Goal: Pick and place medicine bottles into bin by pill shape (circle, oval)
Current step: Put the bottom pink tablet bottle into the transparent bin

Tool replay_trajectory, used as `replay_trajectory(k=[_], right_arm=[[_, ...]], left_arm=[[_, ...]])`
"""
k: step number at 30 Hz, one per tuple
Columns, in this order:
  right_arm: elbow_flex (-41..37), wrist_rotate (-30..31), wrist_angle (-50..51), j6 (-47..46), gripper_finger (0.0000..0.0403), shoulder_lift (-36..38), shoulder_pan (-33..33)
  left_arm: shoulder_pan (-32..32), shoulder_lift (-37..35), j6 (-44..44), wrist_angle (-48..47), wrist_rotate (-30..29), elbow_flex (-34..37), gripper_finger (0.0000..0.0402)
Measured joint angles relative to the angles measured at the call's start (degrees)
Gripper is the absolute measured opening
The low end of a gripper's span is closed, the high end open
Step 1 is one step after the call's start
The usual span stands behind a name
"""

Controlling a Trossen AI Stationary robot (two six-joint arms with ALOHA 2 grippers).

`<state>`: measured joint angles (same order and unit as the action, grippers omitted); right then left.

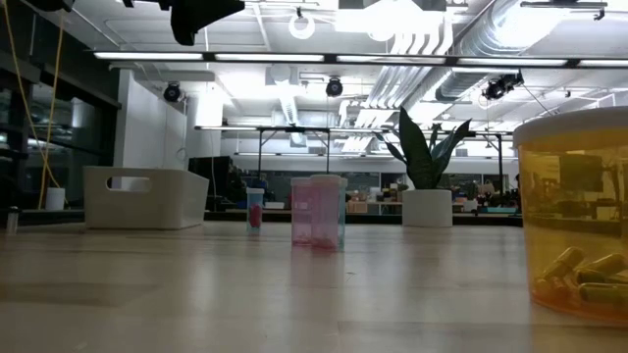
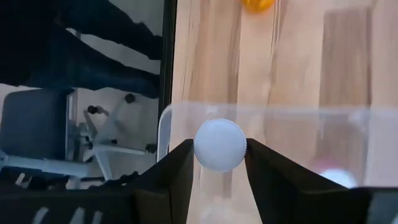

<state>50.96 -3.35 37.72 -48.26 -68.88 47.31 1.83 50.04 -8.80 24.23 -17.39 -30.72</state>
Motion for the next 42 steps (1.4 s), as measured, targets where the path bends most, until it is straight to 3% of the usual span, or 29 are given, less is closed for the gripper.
replay_trajectory(k=[7, 14, 21, 42], right_arm=[[-2.3, 11.4, 4.9, -9.3, 0.0133, -0.3, 5.8], [-8.4, 15.4, -4.5, -10.9, 0.0133, -0.7, 6.2], [-11.7, 15.4, -5.6, -12.5, 0.0133, -0.7, 5.9], [-11.8, 13.4, -6.0, -16.0, 0.0134, -0.7, 5.9]], left_arm=[[0.0, 0.0, 0.0, 0.0, -1.5, 0.0, 0.0294], [0.0, 0.0, 0.0, 0.0, -1.5, 0.0, 0.0294], [0.0, 0.0, 0.0, 0.0, -1.4, 0.0, 0.0294], [0.0, 0.0, 0.0, 0.0, -1.4, 0.0, 0.0294]])
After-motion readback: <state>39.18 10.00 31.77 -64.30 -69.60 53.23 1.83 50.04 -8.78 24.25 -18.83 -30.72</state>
